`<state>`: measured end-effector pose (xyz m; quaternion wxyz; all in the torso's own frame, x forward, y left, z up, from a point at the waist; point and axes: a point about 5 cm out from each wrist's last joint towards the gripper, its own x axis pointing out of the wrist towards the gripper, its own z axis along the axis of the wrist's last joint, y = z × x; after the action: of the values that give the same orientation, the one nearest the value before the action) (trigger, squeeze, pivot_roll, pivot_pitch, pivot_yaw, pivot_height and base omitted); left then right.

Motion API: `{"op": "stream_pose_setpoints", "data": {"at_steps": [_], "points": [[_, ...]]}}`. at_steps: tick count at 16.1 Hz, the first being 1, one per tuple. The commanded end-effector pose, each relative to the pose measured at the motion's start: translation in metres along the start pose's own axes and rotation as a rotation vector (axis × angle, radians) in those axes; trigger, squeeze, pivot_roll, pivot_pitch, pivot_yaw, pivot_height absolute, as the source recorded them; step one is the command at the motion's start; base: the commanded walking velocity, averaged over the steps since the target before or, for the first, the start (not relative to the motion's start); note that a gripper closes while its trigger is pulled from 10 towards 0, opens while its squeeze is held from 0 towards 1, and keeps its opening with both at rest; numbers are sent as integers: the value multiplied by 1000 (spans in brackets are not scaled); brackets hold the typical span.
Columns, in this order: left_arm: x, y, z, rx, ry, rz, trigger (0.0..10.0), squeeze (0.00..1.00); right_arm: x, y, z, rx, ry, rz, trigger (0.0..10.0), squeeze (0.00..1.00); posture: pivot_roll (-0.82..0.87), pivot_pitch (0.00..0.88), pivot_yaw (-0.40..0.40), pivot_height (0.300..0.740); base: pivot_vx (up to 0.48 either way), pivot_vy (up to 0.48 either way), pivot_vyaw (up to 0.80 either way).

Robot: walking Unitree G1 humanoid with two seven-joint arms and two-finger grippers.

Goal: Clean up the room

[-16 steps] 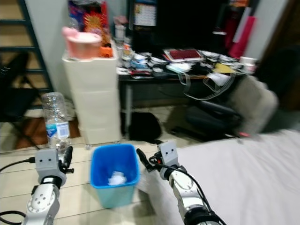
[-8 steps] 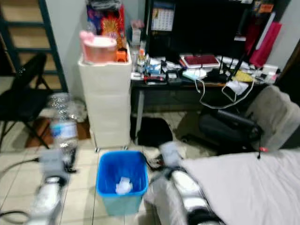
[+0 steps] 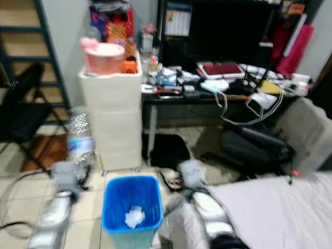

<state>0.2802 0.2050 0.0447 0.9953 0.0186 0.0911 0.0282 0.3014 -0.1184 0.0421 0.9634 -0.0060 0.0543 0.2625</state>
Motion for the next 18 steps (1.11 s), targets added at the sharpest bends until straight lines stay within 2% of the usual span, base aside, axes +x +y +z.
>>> {"op": "stream_pose_setpoints", "data": {"at_steps": [1, 4, 7, 9, 12, 17, 18], "points": [[2, -13, 2, -8, -10, -41, 10000, 0, -7, -16, 2, -16, 0, -47, 10000, 0, 109, 0, -56, 740, 435, 0, 0], [6, -24, -12, -10, 53, -105, 10000, 0, -12, -19, 0, -16, 4, -65, 10000, 0, 93, 0, -49, 740, 431, 0, 0], [13, -24, -23, -9, 134, -124, 10000, 0, -14, -19, -1, -21, 9, -68, 10000, 0, 68, 0, -41, 740, 431, 0, 0], [18, -27, -37, -27, 283, -141, 10000, 0, -16, -20, -2, -28, 14, -73, 10000, 0, 47, 0, -34, 740, 437, 0, 0], [20, -40, -48, -62, 434, -185, 10000, 0, -19, -20, -4, -38, 22, -83, 10000, 0, 14, 0, -17, 740, 0, 0, 0], [26, -49, -43, -102, 473, -200, 10000, 0, -26, -21, -6, -44, 23, -102, 10000, 0, -42, 0, 5, 740, 0, 0, 0], [27, -53, -41, -114, 482, -217, 10000, 0, -31, -22, -9, -47, 30, -118, 10000, 0, -64, 0, 14, 740, 0, 0, 0]]}}
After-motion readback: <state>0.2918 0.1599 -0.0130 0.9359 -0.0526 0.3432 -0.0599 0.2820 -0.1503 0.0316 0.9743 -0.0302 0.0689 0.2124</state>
